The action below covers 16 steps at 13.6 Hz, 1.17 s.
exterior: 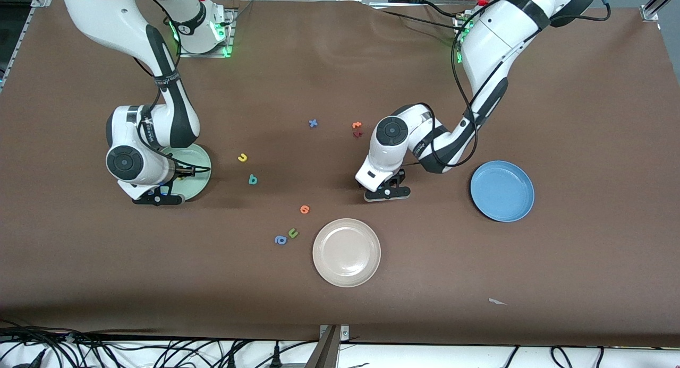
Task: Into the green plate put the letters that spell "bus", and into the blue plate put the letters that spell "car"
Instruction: 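Grasp the teal b with the right gripper while the left gripper lifts the c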
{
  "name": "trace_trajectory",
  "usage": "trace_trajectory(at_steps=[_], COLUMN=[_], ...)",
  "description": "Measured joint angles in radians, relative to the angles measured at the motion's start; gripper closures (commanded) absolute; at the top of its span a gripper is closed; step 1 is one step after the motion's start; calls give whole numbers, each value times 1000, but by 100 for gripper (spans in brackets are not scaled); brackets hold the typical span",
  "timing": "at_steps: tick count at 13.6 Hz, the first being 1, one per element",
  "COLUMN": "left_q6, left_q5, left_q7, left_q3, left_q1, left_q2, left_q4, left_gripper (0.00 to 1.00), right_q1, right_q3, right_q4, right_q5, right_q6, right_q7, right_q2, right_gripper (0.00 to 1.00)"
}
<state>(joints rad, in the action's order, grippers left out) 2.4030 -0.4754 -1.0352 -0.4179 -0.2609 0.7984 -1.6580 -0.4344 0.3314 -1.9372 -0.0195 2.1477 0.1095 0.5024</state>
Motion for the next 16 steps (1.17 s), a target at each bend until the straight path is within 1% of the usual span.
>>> trace_trajectory(at_steps=[1, 3, 5, 6, 7, 8, 10, 11, 12, 14, 16], left_q6=[0, 0, 0, 0, 0, 0, 0, 0, 0, 9, 14], left_q5=[0, 0, 0, 0, 0, 0, 0, 0, 0, 0, 0], left_q7=[0, 0, -3, -4, -5, -5, -6, -6, -6, -6, -6], left_q3=[3, 3, 3, 3, 3, 3, 4, 4, 4, 4, 5], left_q1=[-3, -5, -8, -8, -9, -9, -9, -9, -9, -9, -9], left_q2=[1, 2, 4, 5, 5, 6, 6, 6, 6, 7, 7], left_q4=[1, 2, 3, 3, 4, 5, 7, 8, 8, 9, 9], left_gripper=[42, 44, 54, 56, 61, 61, 63, 65, 65, 66, 68], right_q1=[-3, -15, -49, -81, -117, -155, -222, -243, -253, -253, -253], right_q3=[-2, -11, -34, -41, -45, -48, -49, -49, -49, -46, -43], right_q4=[1, 4, 11, 15, 15, 15, 15, 15, 15, 15, 15], right_q5=[-23, -93, -175, -188, -193, -194, -194, -194, -194, -194, -194], right_q6=[1, 9, 50, 73, 100, 138, 220, 244, 256, 267, 269], right_q7=[3, 18, 84, 149, 224, 303, 444, 473, 482, 483, 483], right_q2=[-1, -2, -2, -1, 2, 10, 38, 54, 68, 85, 94], right_gripper=[1, 1, 3, 8, 13, 16, 36, 46, 47, 54, 55])
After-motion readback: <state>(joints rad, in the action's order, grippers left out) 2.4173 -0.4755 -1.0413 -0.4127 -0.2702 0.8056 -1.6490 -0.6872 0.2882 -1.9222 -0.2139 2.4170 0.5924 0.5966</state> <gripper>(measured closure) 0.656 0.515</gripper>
